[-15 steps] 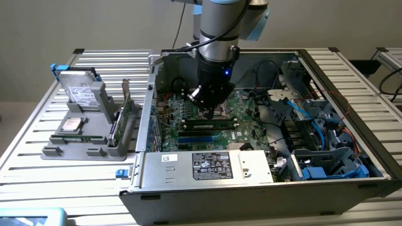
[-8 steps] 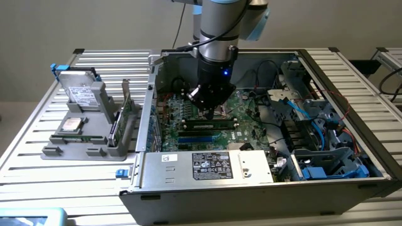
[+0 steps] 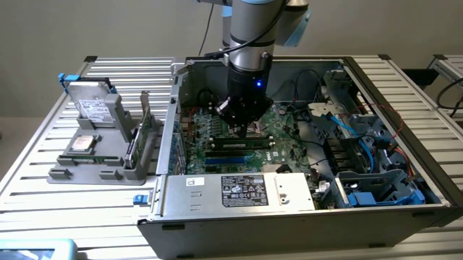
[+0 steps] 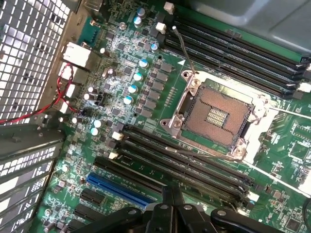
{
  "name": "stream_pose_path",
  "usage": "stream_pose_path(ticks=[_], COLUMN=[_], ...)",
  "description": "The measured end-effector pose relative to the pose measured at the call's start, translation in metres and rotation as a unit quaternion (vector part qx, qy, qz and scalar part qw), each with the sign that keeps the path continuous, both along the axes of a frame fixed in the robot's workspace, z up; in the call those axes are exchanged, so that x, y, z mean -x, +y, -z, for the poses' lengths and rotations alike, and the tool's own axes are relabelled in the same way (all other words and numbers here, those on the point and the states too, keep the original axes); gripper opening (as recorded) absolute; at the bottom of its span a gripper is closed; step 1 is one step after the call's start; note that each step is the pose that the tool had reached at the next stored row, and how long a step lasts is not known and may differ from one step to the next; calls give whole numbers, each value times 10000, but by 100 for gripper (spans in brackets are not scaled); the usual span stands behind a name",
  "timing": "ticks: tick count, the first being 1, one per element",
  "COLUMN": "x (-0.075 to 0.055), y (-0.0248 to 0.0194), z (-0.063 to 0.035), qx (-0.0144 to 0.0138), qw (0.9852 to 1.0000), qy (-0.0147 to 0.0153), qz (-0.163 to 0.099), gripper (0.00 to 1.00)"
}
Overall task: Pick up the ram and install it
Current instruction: 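Press down the ram until it locks into place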
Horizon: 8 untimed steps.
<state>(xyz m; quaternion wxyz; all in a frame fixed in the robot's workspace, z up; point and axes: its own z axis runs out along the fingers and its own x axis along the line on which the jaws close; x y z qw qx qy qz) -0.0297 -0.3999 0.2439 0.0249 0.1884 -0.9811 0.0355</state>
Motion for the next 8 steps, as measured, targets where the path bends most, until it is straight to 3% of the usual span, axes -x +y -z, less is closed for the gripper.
stream_pose_path(ticks=[8], x=[0], y=[0], z=[0], qx=[5], qw=[9991], qy=[-57], qz=[418], gripper=[11])
